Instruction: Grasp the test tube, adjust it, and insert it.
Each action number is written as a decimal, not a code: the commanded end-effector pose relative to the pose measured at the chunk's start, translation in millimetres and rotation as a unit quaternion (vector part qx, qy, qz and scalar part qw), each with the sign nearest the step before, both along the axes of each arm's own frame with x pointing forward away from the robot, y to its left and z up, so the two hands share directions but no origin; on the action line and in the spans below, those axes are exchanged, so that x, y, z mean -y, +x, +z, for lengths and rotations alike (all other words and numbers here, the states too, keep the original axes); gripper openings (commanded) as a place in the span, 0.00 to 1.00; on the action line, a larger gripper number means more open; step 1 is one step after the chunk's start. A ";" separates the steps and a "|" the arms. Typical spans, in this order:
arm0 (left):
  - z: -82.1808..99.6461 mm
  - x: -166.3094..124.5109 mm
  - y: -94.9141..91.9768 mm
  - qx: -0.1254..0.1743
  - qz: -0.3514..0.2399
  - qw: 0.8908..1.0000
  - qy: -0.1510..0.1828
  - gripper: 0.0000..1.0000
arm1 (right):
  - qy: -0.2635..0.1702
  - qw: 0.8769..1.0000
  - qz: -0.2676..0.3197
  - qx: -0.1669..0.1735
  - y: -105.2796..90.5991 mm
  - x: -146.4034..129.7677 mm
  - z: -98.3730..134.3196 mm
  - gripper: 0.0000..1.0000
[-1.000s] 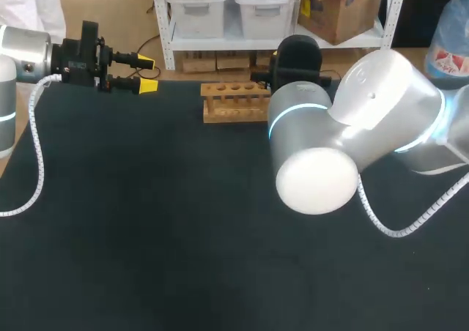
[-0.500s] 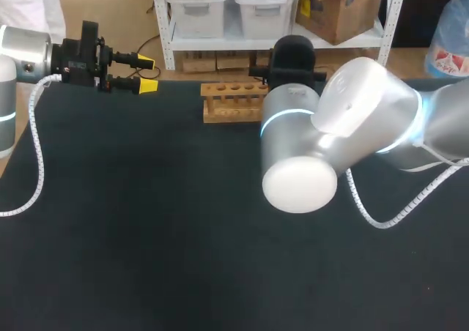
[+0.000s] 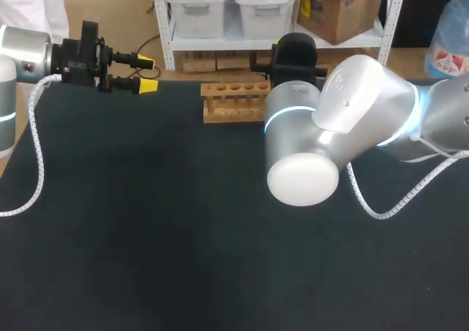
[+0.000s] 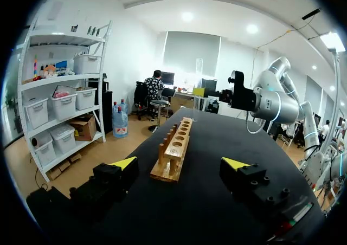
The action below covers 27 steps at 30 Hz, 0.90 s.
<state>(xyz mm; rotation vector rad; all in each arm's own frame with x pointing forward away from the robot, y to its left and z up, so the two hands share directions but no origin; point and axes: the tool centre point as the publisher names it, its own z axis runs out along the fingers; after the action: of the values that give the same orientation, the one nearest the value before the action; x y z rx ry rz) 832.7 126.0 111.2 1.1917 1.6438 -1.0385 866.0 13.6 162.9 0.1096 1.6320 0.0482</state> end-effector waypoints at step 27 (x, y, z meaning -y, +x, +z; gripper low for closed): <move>-1.0 -0.4 -0.2 0.001 0.000 1.000 -0.001 1.00 | 0.015 1.000 0.012 0.005 22.0 -4.2 -18.6 0.00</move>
<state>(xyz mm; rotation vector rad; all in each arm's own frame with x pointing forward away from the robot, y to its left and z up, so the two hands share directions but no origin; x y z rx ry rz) 832.7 126.0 111.2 1.1917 1.6438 -1.0385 885.4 18.4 145.2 0.1146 1.6236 0.0851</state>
